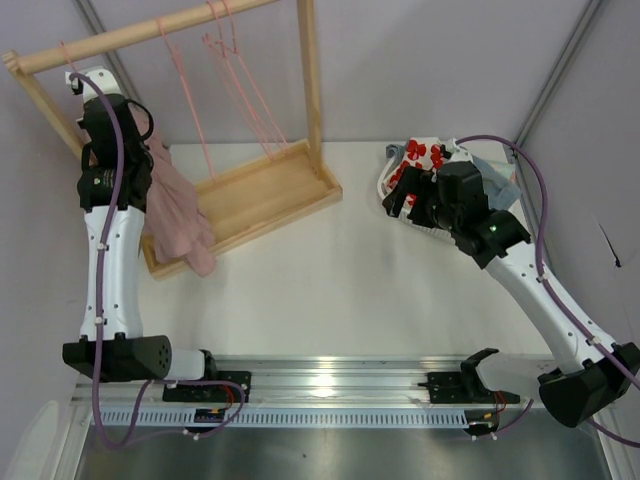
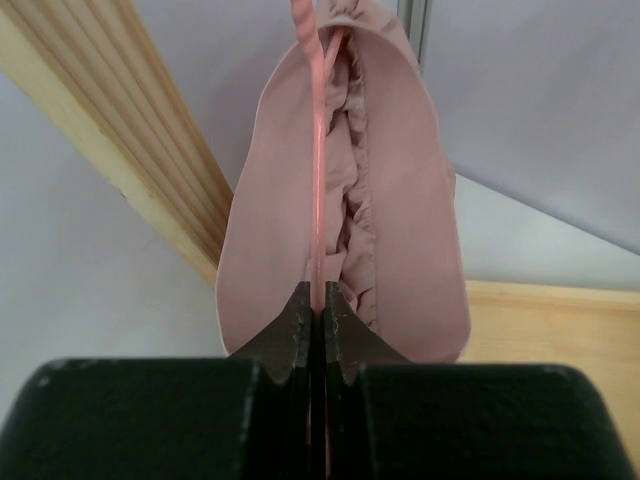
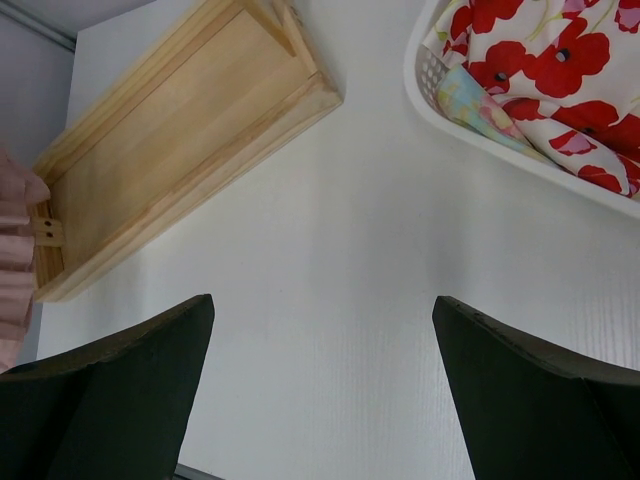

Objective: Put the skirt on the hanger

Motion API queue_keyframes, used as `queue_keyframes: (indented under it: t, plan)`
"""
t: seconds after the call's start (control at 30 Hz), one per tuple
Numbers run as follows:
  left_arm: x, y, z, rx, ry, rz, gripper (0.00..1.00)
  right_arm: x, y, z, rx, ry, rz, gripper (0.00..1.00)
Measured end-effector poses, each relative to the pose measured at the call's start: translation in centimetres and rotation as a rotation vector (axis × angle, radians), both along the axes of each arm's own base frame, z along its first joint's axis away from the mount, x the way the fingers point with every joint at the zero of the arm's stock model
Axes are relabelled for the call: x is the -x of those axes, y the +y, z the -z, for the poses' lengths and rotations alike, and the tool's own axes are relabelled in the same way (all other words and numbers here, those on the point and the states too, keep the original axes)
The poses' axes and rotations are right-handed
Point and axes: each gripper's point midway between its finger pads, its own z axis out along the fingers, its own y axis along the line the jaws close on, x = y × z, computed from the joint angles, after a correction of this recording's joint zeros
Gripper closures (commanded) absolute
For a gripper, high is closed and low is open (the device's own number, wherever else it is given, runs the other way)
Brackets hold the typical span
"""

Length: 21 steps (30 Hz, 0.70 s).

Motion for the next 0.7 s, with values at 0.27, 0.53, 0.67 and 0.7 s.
queue_keyframes:
  t: [0.27,0.53,0.67,0.7]
  plan:
    - [0.5,-0.1,0.5,0.003,-0.012,0.002,0.9,-0.2,0.0,0.3,0.004,0.007,0.002,0.01]
    - [1.0,-1.0,-0.6,0.014,-0.044,0.066,0.22,-0.2,-0.1,0.3,0.007,0.006,0.001,0.01]
    - [1.7,-1.9,-2.8,0.02,-0.084,0.116,0.13,-0.3,-0.4,0.3,0.024,0.001,-0.001,0.01]
    - [2.1,-2.1,-3.5,0.021,-0.096,0.126,0.11,-0.4,-0.5,0.2,0.029,-0.002,0.002,0.01]
